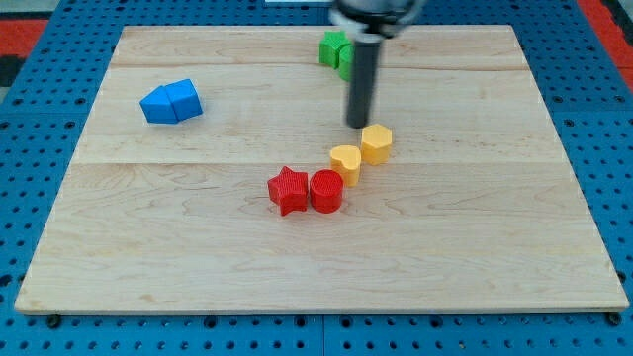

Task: Slightly touch left to the yellow heart

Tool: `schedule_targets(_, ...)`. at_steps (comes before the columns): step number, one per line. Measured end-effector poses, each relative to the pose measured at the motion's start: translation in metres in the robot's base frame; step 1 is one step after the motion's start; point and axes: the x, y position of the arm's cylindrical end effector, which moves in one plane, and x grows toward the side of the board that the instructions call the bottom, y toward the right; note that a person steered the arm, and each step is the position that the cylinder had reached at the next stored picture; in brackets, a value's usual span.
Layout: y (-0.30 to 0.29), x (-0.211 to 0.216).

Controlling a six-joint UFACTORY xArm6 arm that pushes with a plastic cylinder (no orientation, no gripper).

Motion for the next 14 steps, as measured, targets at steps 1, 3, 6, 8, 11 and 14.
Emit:
schedule_targets(1,-0.048,-0.004)
schedule_targets(3,-0.041,0.031)
schedule_targets(6,-0.015,0.042)
schedule_targets(8,-0.015,0.049)
schedule_targets(11,-0.009,0.05)
schedule_targets(14,-0.006,0.046)
